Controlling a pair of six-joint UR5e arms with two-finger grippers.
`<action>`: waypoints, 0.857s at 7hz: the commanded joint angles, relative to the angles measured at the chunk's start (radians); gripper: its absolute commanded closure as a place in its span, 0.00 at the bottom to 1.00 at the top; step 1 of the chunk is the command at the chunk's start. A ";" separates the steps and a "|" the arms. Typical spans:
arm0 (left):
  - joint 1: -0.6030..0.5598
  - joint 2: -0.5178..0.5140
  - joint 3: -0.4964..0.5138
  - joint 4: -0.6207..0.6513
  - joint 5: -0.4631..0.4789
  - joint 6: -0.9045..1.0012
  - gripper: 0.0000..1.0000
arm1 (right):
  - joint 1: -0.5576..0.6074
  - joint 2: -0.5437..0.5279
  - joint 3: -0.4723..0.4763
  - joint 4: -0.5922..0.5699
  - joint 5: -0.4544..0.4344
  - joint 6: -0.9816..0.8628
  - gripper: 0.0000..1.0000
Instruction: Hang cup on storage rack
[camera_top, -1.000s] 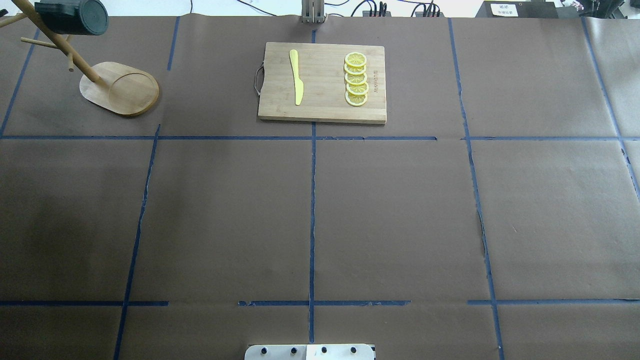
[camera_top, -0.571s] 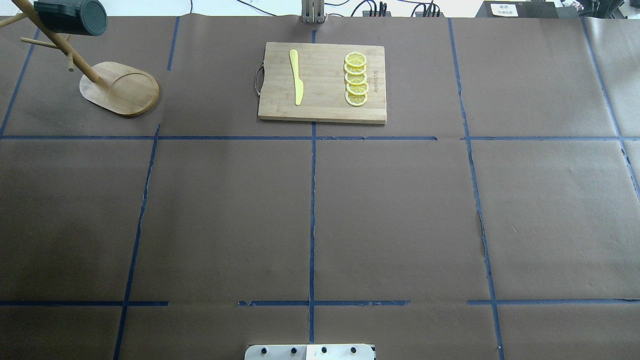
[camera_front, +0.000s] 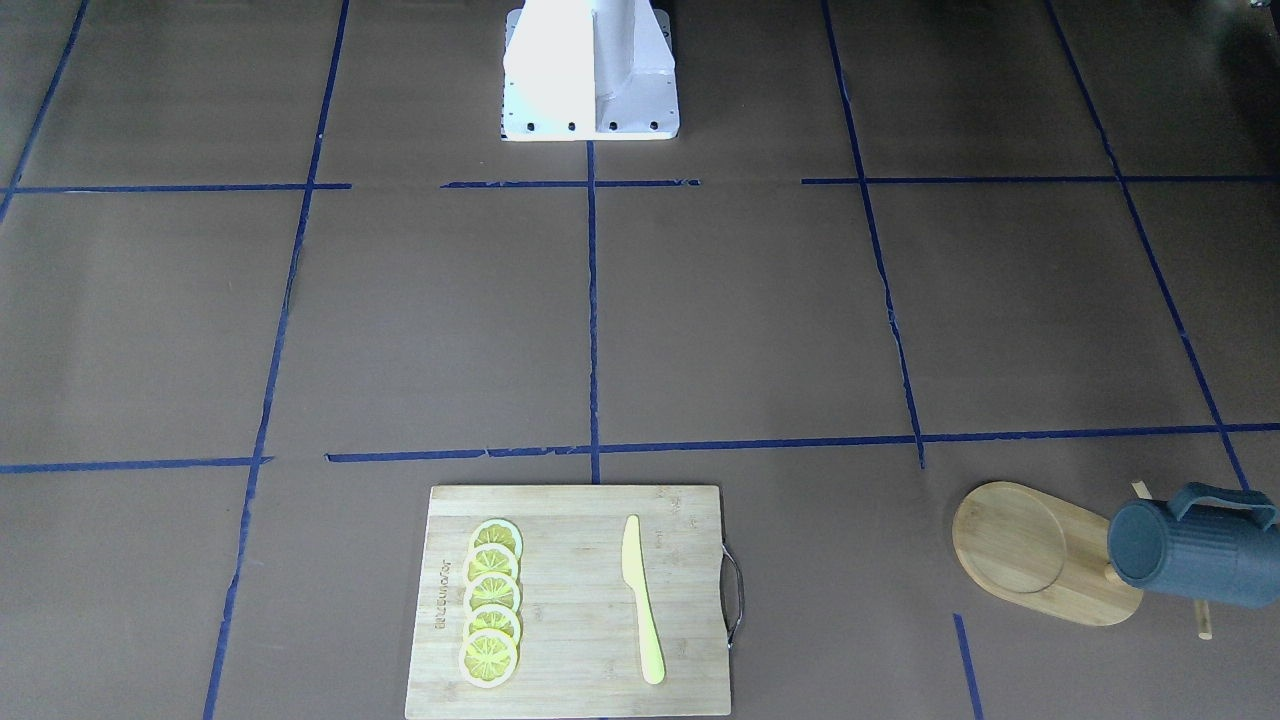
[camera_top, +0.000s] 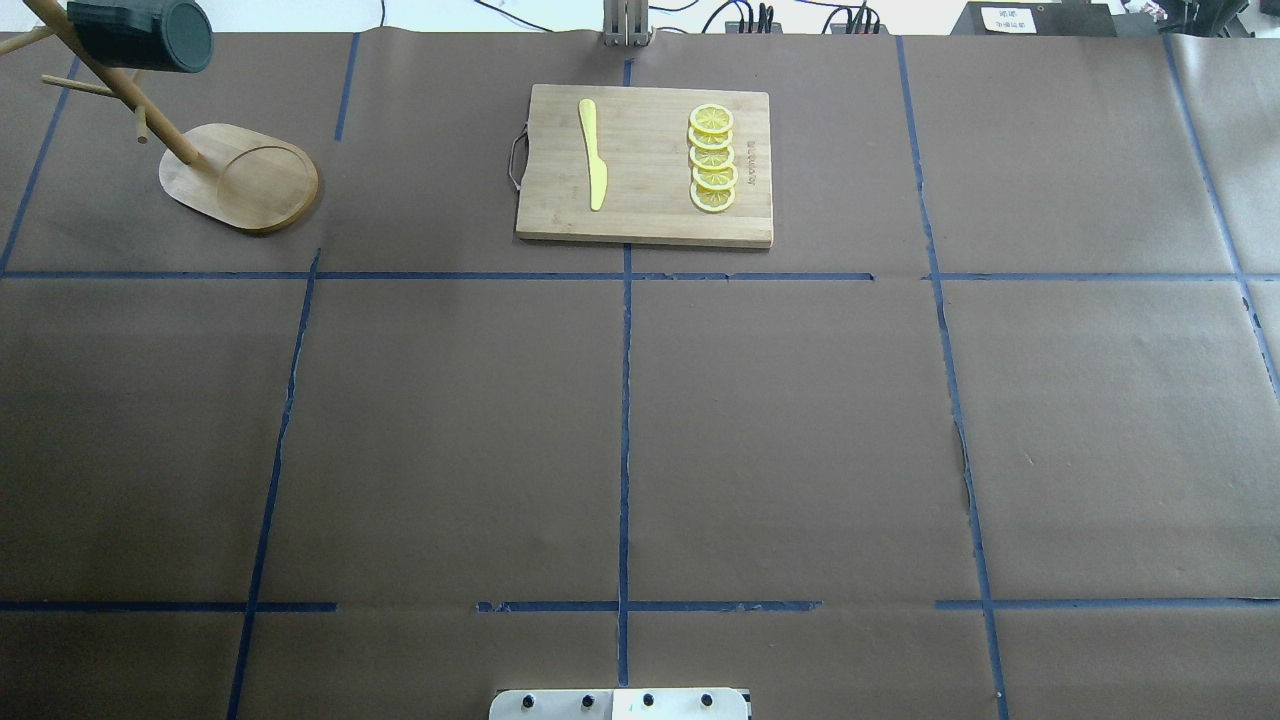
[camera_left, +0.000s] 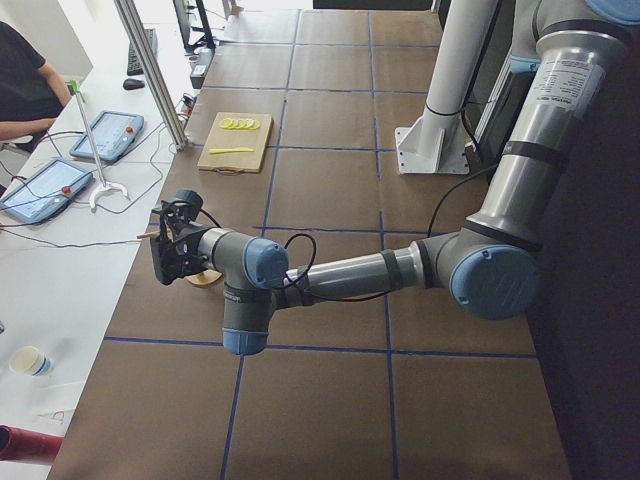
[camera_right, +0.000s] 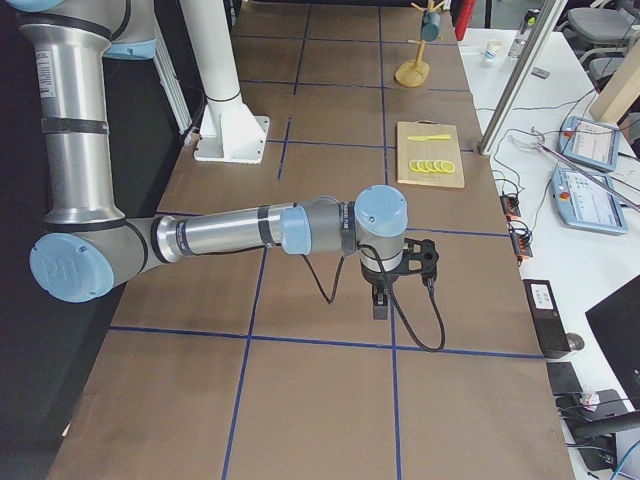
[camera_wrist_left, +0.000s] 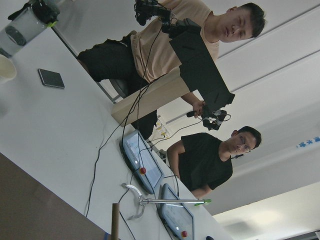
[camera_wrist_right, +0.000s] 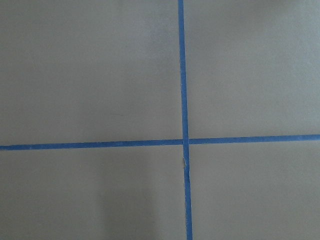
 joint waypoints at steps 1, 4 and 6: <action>-0.003 0.007 -0.012 0.185 0.006 0.409 0.00 | 0.000 0.000 -0.001 0.000 -0.006 0.000 0.00; -0.055 0.019 -0.082 0.503 0.005 0.814 0.00 | -0.005 0.000 0.000 0.000 -0.027 0.000 0.00; -0.068 0.056 -0.134 0.676 0.005 1.048 0.00 | -0.005 0.001 0.002 0.000 -0.036 0.000 0.00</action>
